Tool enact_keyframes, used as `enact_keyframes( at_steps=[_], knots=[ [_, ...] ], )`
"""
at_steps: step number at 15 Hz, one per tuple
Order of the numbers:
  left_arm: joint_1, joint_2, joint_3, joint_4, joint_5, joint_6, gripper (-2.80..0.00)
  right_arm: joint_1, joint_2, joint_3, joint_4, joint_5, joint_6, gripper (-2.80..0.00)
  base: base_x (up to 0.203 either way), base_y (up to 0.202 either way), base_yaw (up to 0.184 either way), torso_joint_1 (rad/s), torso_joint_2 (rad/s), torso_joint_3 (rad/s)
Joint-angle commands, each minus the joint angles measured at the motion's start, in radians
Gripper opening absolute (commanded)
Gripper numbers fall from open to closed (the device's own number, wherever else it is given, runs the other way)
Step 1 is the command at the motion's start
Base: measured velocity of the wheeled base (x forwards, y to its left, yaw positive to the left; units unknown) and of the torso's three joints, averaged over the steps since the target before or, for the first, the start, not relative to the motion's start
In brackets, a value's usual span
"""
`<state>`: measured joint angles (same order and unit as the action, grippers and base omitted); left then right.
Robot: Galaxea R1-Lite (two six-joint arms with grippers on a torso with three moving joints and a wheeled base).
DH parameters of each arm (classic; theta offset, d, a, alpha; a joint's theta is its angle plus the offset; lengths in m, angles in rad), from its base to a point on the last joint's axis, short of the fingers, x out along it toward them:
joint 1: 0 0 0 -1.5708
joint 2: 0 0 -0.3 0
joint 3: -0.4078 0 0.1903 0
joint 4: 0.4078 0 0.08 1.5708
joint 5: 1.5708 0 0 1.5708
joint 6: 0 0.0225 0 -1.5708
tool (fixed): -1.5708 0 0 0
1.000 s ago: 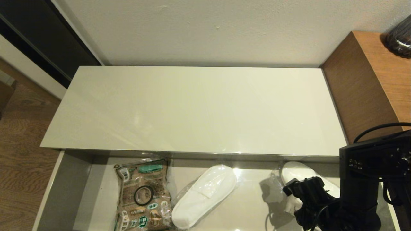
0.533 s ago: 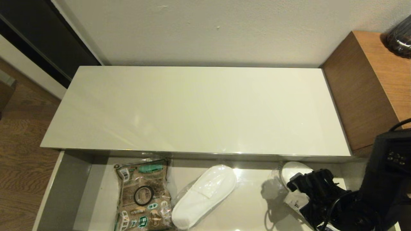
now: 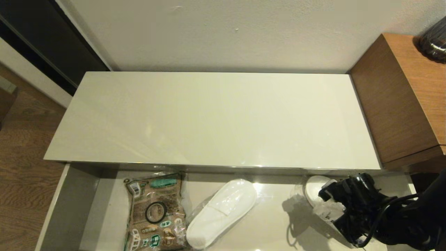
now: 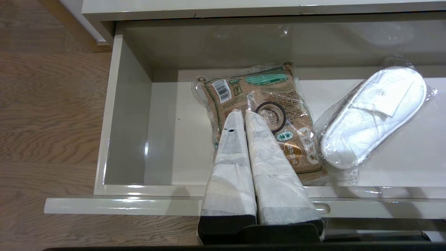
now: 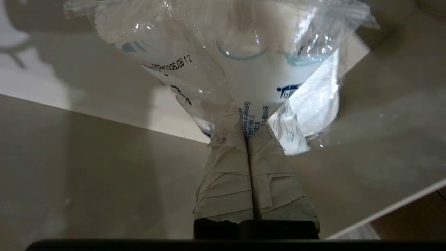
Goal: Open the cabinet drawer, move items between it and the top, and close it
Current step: Take out the tissue from the drawer
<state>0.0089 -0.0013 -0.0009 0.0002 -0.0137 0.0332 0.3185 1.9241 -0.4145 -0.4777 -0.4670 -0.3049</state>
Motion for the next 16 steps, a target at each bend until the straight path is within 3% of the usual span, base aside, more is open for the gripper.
enact_keyframes(
  at_steps=[1, 12, 16],
  knots=[
    [0.0, 0.001, 0.001, 0.0, 0.0, 0.001, -2.8, 0.001, -0.08, -0.002, 0.04, -0.002, -0.002, -2.8, 0.0, 0.0, 0.0, 0.0, 0.0, 0.0],
    [0.0, 0.001, 0.0, 0.0, 0.0, 0.001, -2.8, 0.021, -0.342, -0.092, 0.371, -0.009, 0.002, -2.8, 0.0, 0.0, 0.0, 0.0, 0.0, 0.0],
    [0.0, 0.001, 0.001, 0.0, 0.0, 0.001, -2.8, 0.03, -0.416, -0.216, 0.543, -0.013, 0.012, -2.8, 0.0, 0.0, 0.0, 0.0, 0.0, 0.0]
  ],
)
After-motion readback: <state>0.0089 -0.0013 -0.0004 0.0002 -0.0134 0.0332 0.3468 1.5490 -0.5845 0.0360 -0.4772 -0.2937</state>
